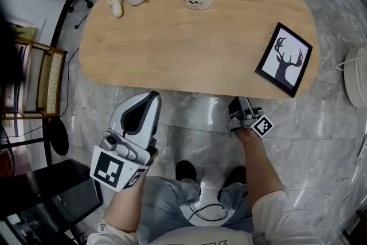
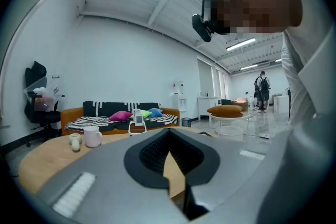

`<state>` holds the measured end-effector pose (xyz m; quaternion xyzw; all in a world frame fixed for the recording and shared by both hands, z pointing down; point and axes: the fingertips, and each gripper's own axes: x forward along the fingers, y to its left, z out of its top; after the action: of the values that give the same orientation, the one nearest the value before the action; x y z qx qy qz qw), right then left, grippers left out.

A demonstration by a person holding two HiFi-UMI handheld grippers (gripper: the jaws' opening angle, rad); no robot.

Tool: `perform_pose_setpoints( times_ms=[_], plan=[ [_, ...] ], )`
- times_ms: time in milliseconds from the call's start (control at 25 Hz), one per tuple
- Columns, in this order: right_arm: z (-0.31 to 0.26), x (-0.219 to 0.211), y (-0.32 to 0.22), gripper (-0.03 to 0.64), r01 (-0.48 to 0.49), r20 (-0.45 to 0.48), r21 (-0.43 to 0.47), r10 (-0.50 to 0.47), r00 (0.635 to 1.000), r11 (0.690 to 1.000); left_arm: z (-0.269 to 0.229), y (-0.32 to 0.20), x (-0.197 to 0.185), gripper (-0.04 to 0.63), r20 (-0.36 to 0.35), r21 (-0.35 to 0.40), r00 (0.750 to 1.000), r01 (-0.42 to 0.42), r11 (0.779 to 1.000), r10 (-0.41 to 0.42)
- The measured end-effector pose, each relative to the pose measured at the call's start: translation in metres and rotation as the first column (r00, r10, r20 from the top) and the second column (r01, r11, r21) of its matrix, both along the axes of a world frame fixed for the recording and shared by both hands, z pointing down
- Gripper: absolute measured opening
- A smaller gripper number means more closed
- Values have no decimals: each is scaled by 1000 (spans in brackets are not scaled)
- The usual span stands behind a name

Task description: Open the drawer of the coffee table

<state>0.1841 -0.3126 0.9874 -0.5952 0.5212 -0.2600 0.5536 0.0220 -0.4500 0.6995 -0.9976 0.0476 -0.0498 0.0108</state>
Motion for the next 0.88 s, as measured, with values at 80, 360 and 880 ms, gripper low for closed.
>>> perform_pose_setpoints(
  times_ms=[80, 360, 880],
  plan=[
    [1, 3, -3, 496, -4, -13, 9, 4, 1000, 1000, 1, -1, -1, -2, 2, 5, 1000, -1, 1000, 1],
    [3, 9, -10, 433, 7, -36, 92, -3, 999, 996, 8, -3, -6, -2, 12, 17, 1000, 3, 1000, -3],
    [1, -19, 9, 410, 43, -38, 101, -39, 999, 994, 10, 9, -9, -2, 12, 16, 1000, -8, 1000, 8]
  ],
)
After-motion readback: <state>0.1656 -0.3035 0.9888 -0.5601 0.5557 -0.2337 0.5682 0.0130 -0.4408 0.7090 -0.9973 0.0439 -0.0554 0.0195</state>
